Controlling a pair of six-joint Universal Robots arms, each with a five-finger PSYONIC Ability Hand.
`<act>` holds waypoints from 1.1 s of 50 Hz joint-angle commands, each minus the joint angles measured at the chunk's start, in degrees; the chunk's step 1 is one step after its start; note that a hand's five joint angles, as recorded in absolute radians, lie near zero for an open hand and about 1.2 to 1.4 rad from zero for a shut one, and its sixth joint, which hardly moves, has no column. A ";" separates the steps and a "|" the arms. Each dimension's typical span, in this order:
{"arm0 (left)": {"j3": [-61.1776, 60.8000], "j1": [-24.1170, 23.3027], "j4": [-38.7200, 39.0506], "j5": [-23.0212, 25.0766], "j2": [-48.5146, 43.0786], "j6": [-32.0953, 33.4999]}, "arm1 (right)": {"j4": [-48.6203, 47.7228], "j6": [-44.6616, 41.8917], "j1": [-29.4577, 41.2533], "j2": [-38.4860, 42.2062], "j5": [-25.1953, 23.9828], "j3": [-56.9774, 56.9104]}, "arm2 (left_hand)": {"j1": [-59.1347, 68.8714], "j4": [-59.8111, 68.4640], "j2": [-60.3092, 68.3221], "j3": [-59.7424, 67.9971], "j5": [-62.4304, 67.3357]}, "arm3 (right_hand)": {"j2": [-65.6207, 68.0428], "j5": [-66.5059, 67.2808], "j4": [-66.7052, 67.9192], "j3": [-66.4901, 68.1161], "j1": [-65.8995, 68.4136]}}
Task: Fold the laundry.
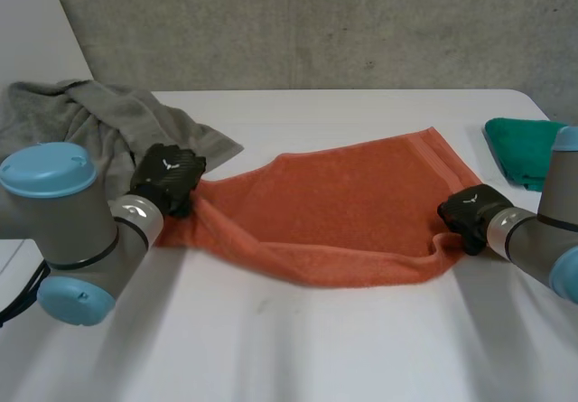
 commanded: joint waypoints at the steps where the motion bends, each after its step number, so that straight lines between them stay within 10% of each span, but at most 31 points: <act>1: -3.38 0.37 -9.13 -0.47 3.62 4.04 | -0.77 -0.01 -0.68 -5.65 -0.13 4.60 | 14.11 11.09 11.41 12.02 13.88 | 12.16 13.20 11.39 11.80 15.04; 6: -7.25 1.25 -14.92 -0.92 8.10 7.73 | -1.47 -0.10 -0.50 -7.42 -0.40 6.79 | 14.11 11.09 11.41 12.02 13.88 | 12.16 13.20 11.39 11.80 15.04; 12: -6.21 1.51 -22.75 -1.53 12.85 10.81 | -2.53 -0.89 -0.15 -7.33 0.56 7.24 | -55.89 -58.91 -58.59 -57.98 -56.12 | 12.16 13.20 11.39 11.80 15.04; 29: 13.92 -1.03 -27.77 -2.15 3.37 -5.18 | -5.69 -2.82 -0.24 -7.50 2.06 8.91 | -55.89 -58.91 -58.59 -57.98 -56.12 | 12.16 13.20 11.39 11.80 15.04; 55: 15.42 -2.00 -26.27 -8.21 -10.17 2.02 | -6.39 -5.55 -0.06 -6.01 1.88 9.96 | -50.14 -53.16 -52.84 -52.22 -50.37 | 12.16 13.20 11.39 11.80 15.04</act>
